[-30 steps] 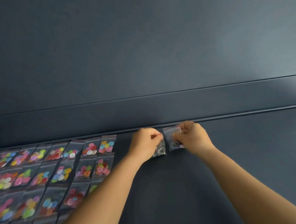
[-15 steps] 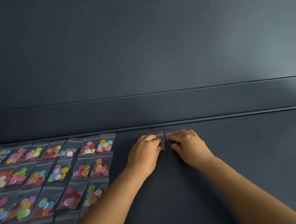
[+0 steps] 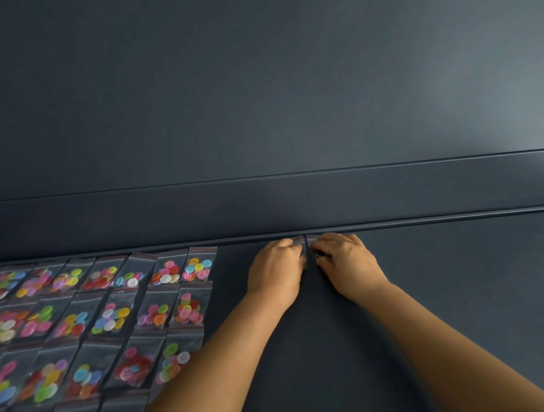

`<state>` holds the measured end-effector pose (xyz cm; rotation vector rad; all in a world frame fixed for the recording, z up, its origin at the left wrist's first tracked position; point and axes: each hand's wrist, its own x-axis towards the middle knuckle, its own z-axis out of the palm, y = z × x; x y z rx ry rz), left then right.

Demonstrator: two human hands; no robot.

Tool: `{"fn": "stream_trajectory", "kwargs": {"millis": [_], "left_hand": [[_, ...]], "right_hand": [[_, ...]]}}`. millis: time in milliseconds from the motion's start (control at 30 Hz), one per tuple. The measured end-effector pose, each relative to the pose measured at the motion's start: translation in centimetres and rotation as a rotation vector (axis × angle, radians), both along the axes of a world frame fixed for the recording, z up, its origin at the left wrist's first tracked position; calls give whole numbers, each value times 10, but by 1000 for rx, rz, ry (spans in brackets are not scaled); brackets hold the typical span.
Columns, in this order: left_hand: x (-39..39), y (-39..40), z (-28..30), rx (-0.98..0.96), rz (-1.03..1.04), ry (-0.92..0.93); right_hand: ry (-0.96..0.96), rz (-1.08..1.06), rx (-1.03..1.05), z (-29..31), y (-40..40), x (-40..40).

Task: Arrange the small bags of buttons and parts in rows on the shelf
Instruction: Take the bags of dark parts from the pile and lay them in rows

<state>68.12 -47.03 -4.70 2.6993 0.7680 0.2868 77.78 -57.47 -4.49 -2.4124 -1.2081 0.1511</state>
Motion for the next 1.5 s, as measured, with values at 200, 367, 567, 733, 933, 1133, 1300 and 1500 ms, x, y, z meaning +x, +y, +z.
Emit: {"fn": "stream_trajectory", "kwargs": {"millis": [200,367,567,733,933,1133,1300,1500], "left_hand": [[5,1,7,-7,-19,50],[8,1,17,-6,-33,101],[-10,-4,24,48,7,62],[-52,-2,33,127,94,17],[-132,11,41,145,195,-5],[-238,36,47,151,293,-10],[-331,62,50,152,344,-10],[-438,91,50,149,431,-9]], "right_hand": [[-10,15,-26,1,2,3],[-32,54,-43,6,2,4],[-77,72,21,15,0,-8],[-107,119,19,22,1,-32],[-135,241,-9,37,23,-94],[-143,319,19,50,61,-190],[-125,385,22,53,96,-278],[-81,471,31,51,140,-379]]}}
